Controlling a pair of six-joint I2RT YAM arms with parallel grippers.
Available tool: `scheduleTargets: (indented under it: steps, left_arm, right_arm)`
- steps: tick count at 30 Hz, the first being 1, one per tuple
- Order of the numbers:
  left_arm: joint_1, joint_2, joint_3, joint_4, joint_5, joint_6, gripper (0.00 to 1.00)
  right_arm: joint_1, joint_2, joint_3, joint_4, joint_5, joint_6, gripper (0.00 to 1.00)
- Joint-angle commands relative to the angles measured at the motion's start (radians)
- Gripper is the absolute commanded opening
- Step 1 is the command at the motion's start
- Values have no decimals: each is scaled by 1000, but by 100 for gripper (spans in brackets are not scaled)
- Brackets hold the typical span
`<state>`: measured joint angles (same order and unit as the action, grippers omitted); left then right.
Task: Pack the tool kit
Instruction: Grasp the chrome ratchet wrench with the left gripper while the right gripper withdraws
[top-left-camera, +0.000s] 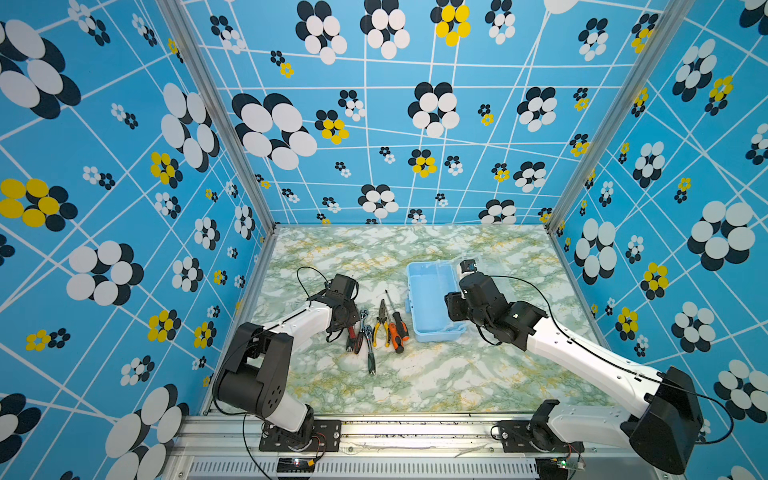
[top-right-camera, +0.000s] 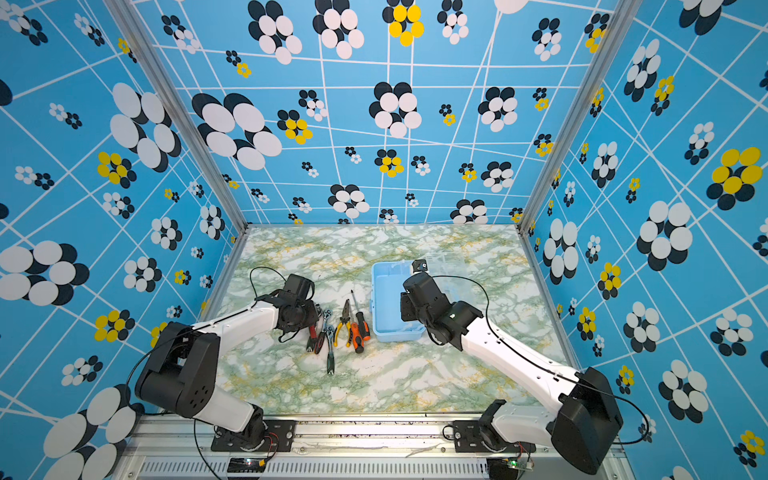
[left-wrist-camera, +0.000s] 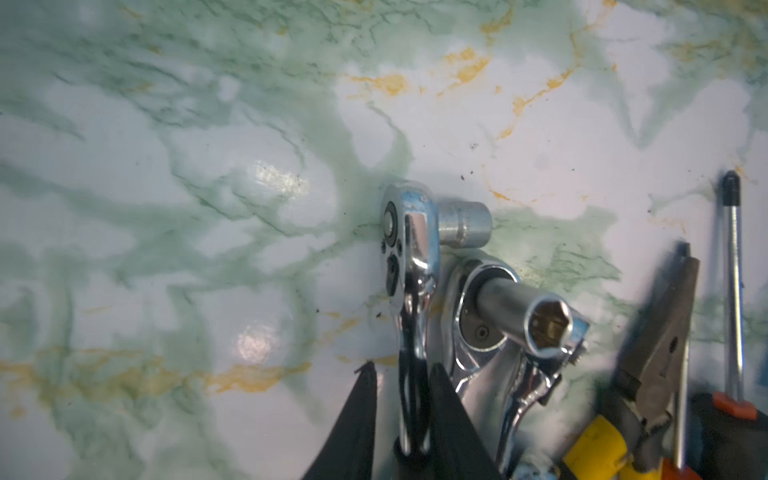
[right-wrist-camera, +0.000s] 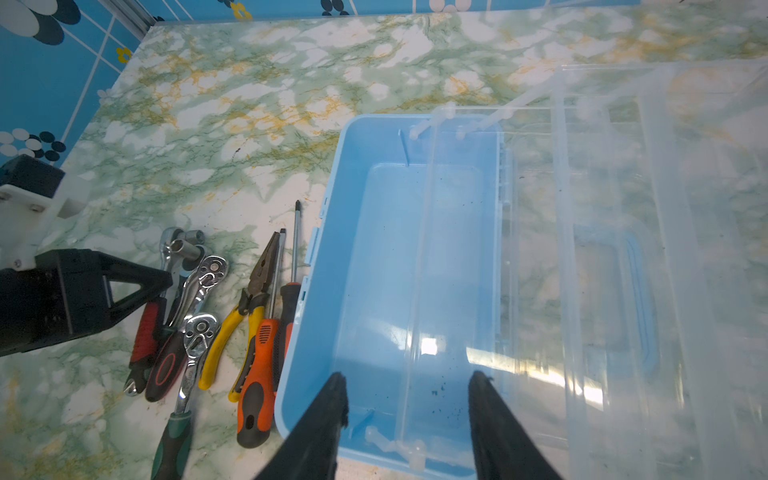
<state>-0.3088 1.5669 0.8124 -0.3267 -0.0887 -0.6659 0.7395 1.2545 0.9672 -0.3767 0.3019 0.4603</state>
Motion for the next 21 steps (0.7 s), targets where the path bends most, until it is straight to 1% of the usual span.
scheduleTargets:
  steps: [1, 4, 6, 9, 10, 11, 14, 17, 19, 21]
  left_arm:
    - [9, 36, 25, 38, 16, 2, 25]
    - [11, 66, 33, 48, 14, 0, 23]
    - [10, 89, 40, 55, 10, 2, 19]
    - [13, 114, 54, 46, 15, 7, 9]
    - [14, 114, 54, 46, 16, 9, 2]
    - [14, 111, 53, 45, 15, 10, 0]
    - [14, 83, 50, 29, 3, 21, 0]
    - [-3, 4, 68, -25, -35, 49, 0]
    - [-33, -74, 103, -75, -49, 70, 0]
    - [-81, -140, 159, -125, -57, 77, 0]
  right_arm:
    - [7, -6, 2, 6, 10, 9, 49]
    - [7, 6, 10, 0, 12, 3, 48]
    - [8, 8, 8, 4, 12, 5, 47]
    - [8, 14, 2, 16, 1, 10, 46]
    - [8, 15, 1, 18, -3, 12, 46]
    - [8, 16, 0, 20, -4, 14, 46]
    - [8, 14, -5, 24, -2, 22, 46]
    - [8, -5, -21, 39, -3, 38, 46]
    - [8, -28, -34, 40, -2, 57, 46]
    - [7, -63, -54, 48, 0, 70, 45]
